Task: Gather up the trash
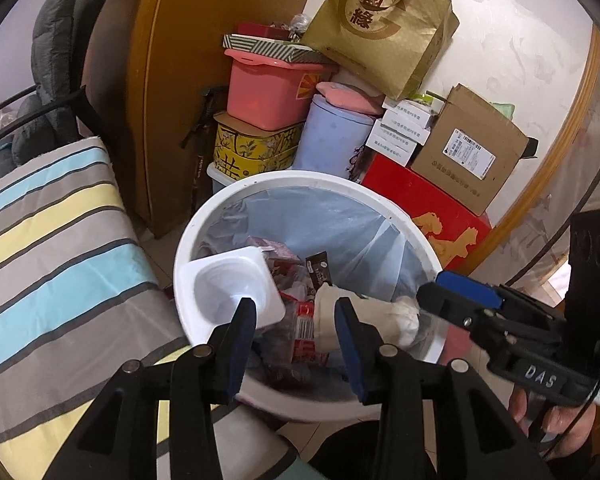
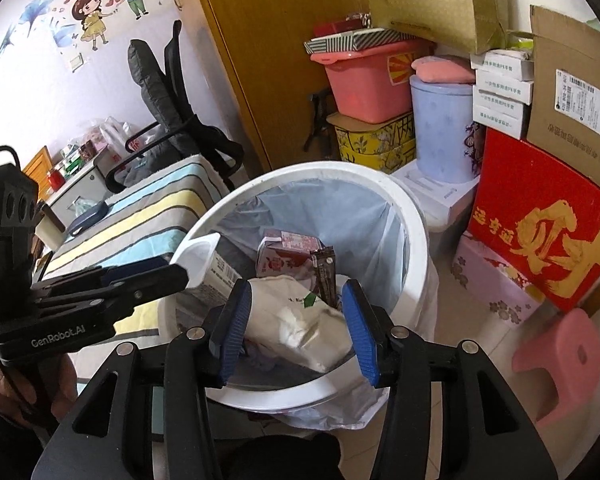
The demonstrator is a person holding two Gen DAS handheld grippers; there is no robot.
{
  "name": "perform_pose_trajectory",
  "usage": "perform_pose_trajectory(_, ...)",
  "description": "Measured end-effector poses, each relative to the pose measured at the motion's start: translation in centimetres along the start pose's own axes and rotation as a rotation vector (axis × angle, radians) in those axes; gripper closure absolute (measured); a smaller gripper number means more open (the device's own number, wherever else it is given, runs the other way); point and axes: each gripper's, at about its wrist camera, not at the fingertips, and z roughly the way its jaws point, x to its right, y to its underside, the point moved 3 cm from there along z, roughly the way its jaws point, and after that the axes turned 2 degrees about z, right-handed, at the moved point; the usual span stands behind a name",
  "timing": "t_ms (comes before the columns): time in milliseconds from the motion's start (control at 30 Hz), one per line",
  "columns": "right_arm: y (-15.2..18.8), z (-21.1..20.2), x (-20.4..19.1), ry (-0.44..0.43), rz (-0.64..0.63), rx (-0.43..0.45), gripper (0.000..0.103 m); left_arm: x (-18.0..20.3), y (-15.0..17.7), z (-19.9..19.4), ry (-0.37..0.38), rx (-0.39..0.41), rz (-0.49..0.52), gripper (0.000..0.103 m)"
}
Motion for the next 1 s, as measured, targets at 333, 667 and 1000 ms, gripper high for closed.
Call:
perform_pose_trajectory(333, 0.2, -1.1, -2.4, -0.021, -0.054, 0.006, 0.054, -1.2, 2.2, -3.9, -0.046, 0.032, -0.022, 0.062)
perform_pose_trajectory(667, 1.3, -2.6, -6.4, -0.068, -0.136, 0.019, 0.054, -2.8, 5.0, -8.8, -0.141, 0.084, -0.058, 0.062)
perform_pose_trajectory(1000, 2.6, -3.8, -10.0, -0.119, -0.199, 0.04, 0.054, -4.8, 8.2, -13.8, -0.248, 0.133, -0.111, 0.062)
